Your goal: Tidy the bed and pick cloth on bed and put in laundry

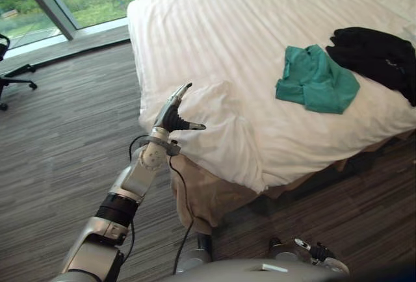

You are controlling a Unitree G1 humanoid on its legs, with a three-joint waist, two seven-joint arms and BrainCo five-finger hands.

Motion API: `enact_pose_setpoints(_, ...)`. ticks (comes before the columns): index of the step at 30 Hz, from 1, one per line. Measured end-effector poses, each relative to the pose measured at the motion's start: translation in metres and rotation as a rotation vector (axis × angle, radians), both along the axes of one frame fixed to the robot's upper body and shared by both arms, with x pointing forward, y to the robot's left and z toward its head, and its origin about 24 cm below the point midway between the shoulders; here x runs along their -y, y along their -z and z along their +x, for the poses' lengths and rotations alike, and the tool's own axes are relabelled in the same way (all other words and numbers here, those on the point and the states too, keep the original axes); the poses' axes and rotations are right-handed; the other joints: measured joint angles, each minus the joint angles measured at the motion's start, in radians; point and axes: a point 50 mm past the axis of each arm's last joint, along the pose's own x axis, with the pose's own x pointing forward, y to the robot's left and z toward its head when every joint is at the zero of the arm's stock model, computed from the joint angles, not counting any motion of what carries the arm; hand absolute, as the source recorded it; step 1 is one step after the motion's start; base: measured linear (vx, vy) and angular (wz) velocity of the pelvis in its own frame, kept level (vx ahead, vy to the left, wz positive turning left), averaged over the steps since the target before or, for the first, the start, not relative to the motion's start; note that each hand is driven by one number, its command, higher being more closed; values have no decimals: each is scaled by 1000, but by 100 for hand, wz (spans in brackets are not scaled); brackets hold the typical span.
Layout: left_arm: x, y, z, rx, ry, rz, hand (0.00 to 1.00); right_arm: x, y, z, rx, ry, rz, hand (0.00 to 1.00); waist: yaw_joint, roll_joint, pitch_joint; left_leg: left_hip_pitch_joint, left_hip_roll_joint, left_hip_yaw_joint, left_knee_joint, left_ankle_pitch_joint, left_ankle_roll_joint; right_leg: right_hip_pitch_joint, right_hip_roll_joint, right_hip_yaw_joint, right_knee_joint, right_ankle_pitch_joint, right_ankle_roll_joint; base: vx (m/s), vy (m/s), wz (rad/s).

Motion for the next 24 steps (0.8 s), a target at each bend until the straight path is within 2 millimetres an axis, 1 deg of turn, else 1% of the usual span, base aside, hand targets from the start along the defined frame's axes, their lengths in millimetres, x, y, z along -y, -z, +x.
enact_pose_setpoints(1, 3, -8, 9, 15, -3, 39, 0, 1, -2, 12, 27, -3, -4, 0, -2, 2, 23, -39, -2, 5, 1, 12, -1, -45, -1, 8, 16, 9, -1, -36, 22, -17)
enact_pose_setpoints(2, 4, -12, 17, 16, -10, 72, 0, 1, -4, 17, 37, -3, -8, 0, -6, -3, 42, -67, -3, 14, 4, 30, 3, -80, -3, 22, 19, 30, 18, -36, 22, -20)
enact_pose_setpoints(3, 3, -13, 20, 14, -22, 95, 0, 0, -4, 21, 46, -2, -9, 0, -7, -4, 46, -80, -4, 17, 5, 34, 0, -97, -3, 30, 21, 37, 18, 14, 11, -23)
enact_pose_setpoints(4, 1, -16, 26, 14, -50, 150, 0, -2, -7, 31, 70, -3, -12, 0, -16, -10, 58, -107, -4, 24, 6, 44, 6, -128, -2, 37, 22, 55, 21, 22, 2, -16)
enact_pose_setpoints(5, 1, -17, 28, 17, -59, 166, 0, -3, -7, 35, 80, -4, -13, 0, -20, -11, 61, -116, -4, 26, 6, 47, 10, -139, -2, 40, 23, 59, 24, 57, -2, -23)
enact_pose_setpoints(6, 0, -24, 35, 29, -82, 214, 0, -4, -10, 43, 103, -3, -18, 0, -20, -15, 72, -135, -5, 40, 6, 53, 14, -166, -2, 52, 26, 67, 26, 72, -8, -17)
enact_pose_setpoints(7, 2, -35, 44, 52, -102, 267, 0, -4, -13, 51, 134, 7, -28, 0, -19, -11, 86, -151, -6, 42, 6, 58, 20, -188, -1, 60, 35, 68, 26, 90, -10, -14)
enact_pose_setpoints(8, 3, -41, 48, 68, -111, 290, 0, -3, -15, 54, 149, 11, -32, 0, -19, -10, 96, -153, -6, 41, 6, 59, 21, -191, -1, 60, 40, 68, 26, 77, -7, 0)
enact_pose_setpoints(9, 3, -57, 57, 107, -147, 342, 0, -4, -18, 64, 183, 20, -38, 0, -19, -11, 123, -156, -6, 40, 7, 59, 21, -200, -1, 60, 55, 65, 22, 42, -6, 8)
enact_pose_setpoints(10, 4, -66, 61, 130, -171, 383, 0, -5, -21, 69, 205, 29, -38, 0, -19, -10, 124, -179, -5, 38, 20, 59, 21, -221, -1, 58, 70, 64, 20, 38, -7, 15)
enact_pose_setpoints(11, 7, -84, 69, 178, -192, 442, 0, -9, -25, 79, 247, 32, -36, 0, -16, -13, 141, -214, -4, 36, 49, 59, 21, -249, -4, 55, 94, 61, 16, 15, -6, 17)
enact_pose_setpoints(12, 8, -89, 71, 190, -199, 458, 100, -10, -27, 83, 265, 33, -37, 0, -16, -15, 147, -224, -3, 37, 57, 59, 21, -259, -5, 54, 104, 59, 13, 6, -7, 21)
enact_pose_setpoints(13, 10, -102, 75, 213, -208, 477, 100, -13, -32, 90, 309, 41, -30, 0, -14, -15, 164, -246, -3, 35, 76, 59, 21, -277, -8, 53, 123, 54, 8, -15, -3, 14)
enact_pose_setpoints(14, 11, -106, 78, 217, -212, 485, 100, -14, -34, 93, 328, 43, -26, 0, -11, -16, 165, -261, -2, 37, 83, 59, 21, -294, -9, 51, 134, 51, 7, -13, -8, 11)
enact_pose_setpoints(15, 13, -109, 80, 217, -209, 501, 100, -16, -35, 96, 345, 42, -23, 0, -1, -16, 168, -274, -2, 39, 90, 55, 18, -305, -11, 51, 142, 46, 7, 0, 0, 0)
enact_pose_setpoints(16, 16, -111, 81, 219, -202, 508, 100, -17, -37, 98, 356, 39, -21, 0, 6, -16, 168, -280, 0, 42, 94, 41, 21, -313, -11, 47, 146, 39, 8, 0, 0, 0)
enact_pose_setpoints(19, 22, -115, 82, 227, -184, 518, 100, -19, -38, 99, 373, 36, -12, 0, 12, -17, 169, -288, 8, 45, 98, 29, 23, -316, -18, 39, 146, 33, 9, -12, 9, 2)
enact_pose_setpoints(20, 25, -118, 82, 223, -170, 529, 100, -20, -39, 100, 375, 30, -12, 0, 18, -17, 169, -287, 9, 49, 98, 21, 16, -315, -20, 37, 146, 33, 10, 0, 0, 0)
enact_pose_setpoints(24, 30, -123, 81, 231, -143, 530, 100, -22, -41, 101, 389, 13, -10, 0, 35, -17, 169, -269, 11, 60, 94, 21, 17, -297, -22, 33, 145, 32, 11, 24, -1, 1)
